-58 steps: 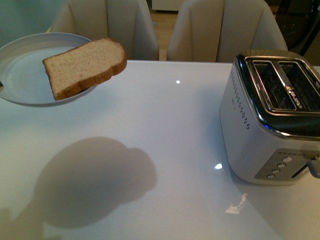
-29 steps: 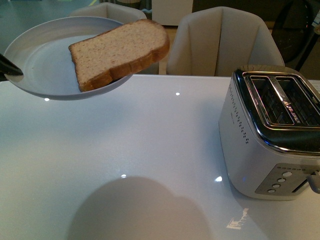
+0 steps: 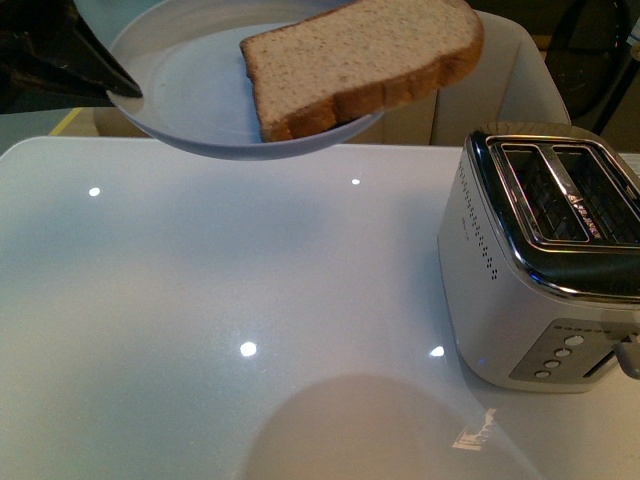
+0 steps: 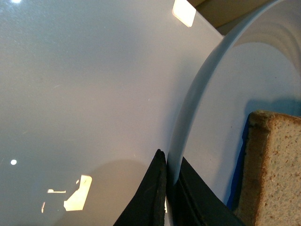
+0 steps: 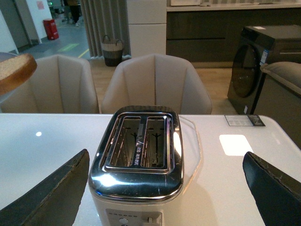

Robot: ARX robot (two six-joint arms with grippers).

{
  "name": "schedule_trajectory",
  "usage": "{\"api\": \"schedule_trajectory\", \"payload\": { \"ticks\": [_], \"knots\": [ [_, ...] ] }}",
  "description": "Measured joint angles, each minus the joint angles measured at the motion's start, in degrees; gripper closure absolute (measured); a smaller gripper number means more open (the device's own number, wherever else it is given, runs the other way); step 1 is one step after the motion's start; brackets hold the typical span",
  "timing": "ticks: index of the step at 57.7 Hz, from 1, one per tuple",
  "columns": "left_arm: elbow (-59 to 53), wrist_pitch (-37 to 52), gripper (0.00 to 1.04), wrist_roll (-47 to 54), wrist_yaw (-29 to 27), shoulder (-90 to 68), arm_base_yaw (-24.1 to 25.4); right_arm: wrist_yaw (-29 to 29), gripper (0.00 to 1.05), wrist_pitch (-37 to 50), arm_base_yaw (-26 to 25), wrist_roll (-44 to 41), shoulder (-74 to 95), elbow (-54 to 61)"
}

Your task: Left arm holds plate, right arm toasts bread

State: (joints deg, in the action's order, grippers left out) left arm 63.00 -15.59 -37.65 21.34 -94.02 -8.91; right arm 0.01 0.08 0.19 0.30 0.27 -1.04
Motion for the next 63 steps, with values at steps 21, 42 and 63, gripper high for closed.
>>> {"api": "schedule_trajectory", "payload": {
  "ticks": [21, 42, 63],
  "knots": [
    [3.52, -2.05, 1.02, -1.22, -1.64, -2.12, -8.11, 0.00, 0.09, 0.00, 0.00, 0.00, 0.00, 0.00],
    [3.63, -2.05, 1.02, -1.20, -1.95, -2.12, -8.66, -7.76, 0.09, -10.95, -2.47, 5.44, 5.90, -4.31],
    [3.65, -2.05, 1.02, -1.20, -2.05, -2.12, -8.68, -17.00, 0.09, -8.26, -2.82, 25.16, 36.68, -20.72]
  ]
}}
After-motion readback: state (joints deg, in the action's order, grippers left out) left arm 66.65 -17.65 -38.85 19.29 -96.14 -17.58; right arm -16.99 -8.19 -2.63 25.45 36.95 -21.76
